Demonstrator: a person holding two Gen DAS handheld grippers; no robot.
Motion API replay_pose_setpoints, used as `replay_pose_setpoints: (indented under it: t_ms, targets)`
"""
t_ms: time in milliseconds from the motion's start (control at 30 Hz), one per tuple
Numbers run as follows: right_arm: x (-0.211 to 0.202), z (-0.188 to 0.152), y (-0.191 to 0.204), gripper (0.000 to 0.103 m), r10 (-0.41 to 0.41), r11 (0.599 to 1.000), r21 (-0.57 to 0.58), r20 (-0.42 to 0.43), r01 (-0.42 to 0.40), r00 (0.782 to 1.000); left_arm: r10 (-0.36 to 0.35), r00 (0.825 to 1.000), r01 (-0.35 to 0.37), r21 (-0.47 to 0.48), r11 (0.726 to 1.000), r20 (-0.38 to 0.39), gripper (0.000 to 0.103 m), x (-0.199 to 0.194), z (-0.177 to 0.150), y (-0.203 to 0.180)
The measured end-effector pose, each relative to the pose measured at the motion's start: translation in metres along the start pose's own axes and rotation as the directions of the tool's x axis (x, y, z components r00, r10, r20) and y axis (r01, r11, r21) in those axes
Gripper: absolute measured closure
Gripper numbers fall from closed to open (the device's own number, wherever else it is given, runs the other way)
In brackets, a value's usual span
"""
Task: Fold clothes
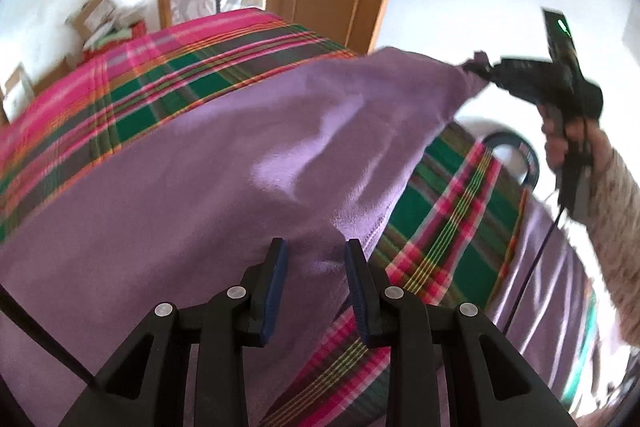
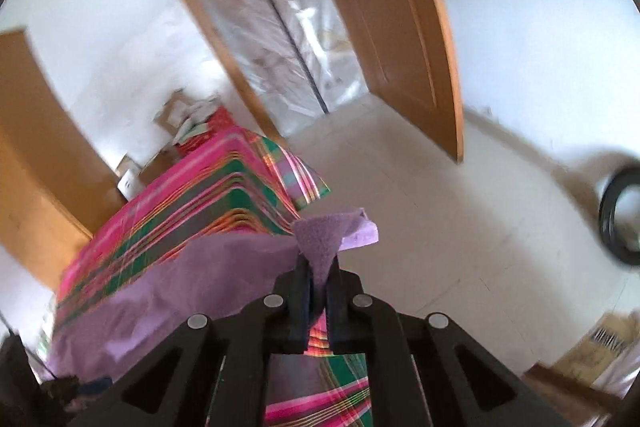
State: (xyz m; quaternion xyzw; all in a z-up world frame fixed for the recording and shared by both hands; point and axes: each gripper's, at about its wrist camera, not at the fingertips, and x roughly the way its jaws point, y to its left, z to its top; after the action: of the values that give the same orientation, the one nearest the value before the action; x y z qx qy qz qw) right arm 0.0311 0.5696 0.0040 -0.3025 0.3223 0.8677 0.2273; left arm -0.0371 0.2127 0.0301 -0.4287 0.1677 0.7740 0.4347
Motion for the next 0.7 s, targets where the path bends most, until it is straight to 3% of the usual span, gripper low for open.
replay_pose_setpoints:
  t_ms: [67,167,267,400,500,700]
  targets:
    - [0.012,0.002,-0.01,0.097,-0.018,0.999,0.031,-0.021,0.018,1.0,0.018,1.0,-0.018,0.051,0.999,-0.018,0.072,0.0,0.0,-0.008]
    - [0.03,0.003,-0.014,0.097,-0.053,0.998,0.015,-0.046,0.054,0.998,-0.029,0.999,0.03,0.051,0.998,-0.026,0.072,-0.002,-0.002,-0.011]
    - [0.049,0.007,-0.02,0.097,-0.08,0.996,0.021,-0.098,0.082,0.992,0.009,0.999,-0.006,0.114,0.993,-0.03,0.072,0.0,-0.003,-0.019]
    - [0.076,0.006,-0.033,0.097,-0.028,0.997,0.07,-0.204,0.043,0.979,0.055,0.998,-0.048,0.188,0.981,-0.028,0.072,0.003,-0.003,-0.028]
    - [0.09,0.004,-0.042,0.097,0.011,0.993,0.114,-0.253,0.018,0.967,0.034,0.999,-0.03,0.15,0.988,-0.021,0.072,0.003,-0.001,-0.023]
    - [0.081,-0.001,-0.043,0.096,-0.016,0.993,0.112,-0.25,0.045,0.968,0.027,0.999,-0.023,0.131,0.991,-0.028,0.072,0.001,-0.003,-0.023]
